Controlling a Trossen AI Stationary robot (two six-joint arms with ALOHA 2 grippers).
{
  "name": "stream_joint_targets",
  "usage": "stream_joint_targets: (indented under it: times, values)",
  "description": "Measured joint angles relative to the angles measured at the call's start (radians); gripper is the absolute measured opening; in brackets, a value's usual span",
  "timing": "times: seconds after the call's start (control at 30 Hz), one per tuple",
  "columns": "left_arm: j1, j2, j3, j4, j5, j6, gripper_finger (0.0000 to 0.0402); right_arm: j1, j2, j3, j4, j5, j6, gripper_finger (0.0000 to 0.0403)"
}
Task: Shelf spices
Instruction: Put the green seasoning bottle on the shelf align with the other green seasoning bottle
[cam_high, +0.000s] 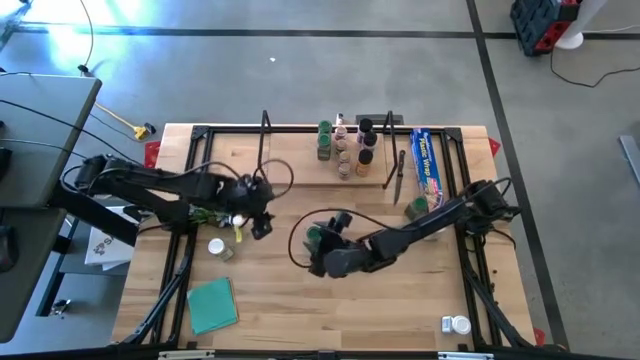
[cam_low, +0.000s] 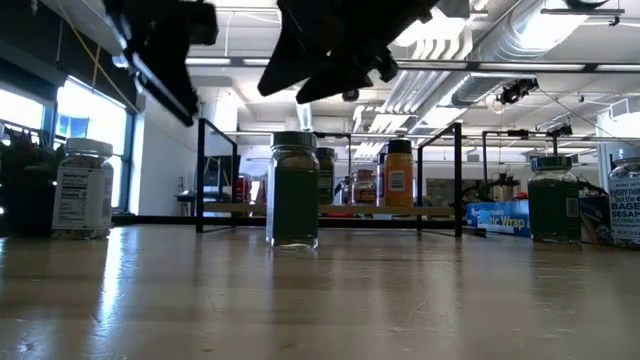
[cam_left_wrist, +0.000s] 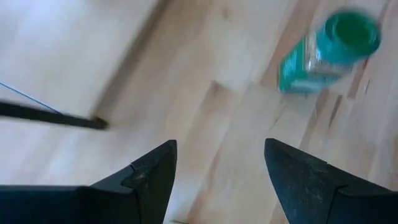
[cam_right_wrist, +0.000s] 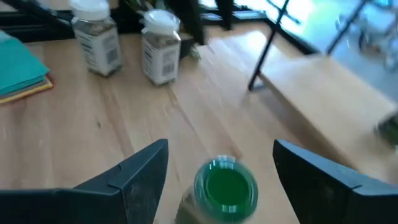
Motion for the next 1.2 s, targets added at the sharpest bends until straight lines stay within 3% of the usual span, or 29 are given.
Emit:
stream_joint_targets:
  times: [0.13, 0.27, 0.4, 0.5, 0.77, 0.83, 1.07, 1.2]
  values:
    - [-0.037, -0.017, -0.154, 0.193, 0.002, -0.033, 0.0239, 0.001, 0.002, 0.011, -0.118, 0.014, 0.213, 0.0284]
    - [-0.05, -0.007, -0.295, 0.51, 0.045, 0.018, 0.0239, 0.025, 0.003, 0.01, -0.228, 0.028, 0.391, 0.0284]
    - [-0.035, 0.045, -0.389, 0.817, 0.146, 0.108, 0.0239, 0.082, 0.003, -0.029, -0.23, 0.029, 0.491, 0.0284]
    - [-0.023, 0.109, -0.397, 0.929, 0.18, 0.188, 0.0239, 0.117, 0.009, -0.089, -0.168, 0.009, 0.517, 0.0284]
    - [0.033, 0.3, -0.4, 1.053, 0.237, 0.467, 0.0239, 0.057, 0.012, -0.295, 0.281, -0.254, 0.292, 0.0284]
    - [0.042, 0.334, -0.399, 1.105, 0.251, 0.505, 0.0239, 0.03, 0.012, -0.327, 0.359, -0.274, 0.234, 0.0284]
    - [0.036, 0.403, -0.397, 1.289, 0.396, 0.538, 0.0239, -0.058, 0.007, -0.353, 0.376, -0.311, 0.107, 0.0283]
    - [0.01, 0.407, -0.398, 1.279, 0.426, 0.473, 0.0239, -0.095, 0.007, -0.348, 0.372, -0.316, 0.058, 0.0283]
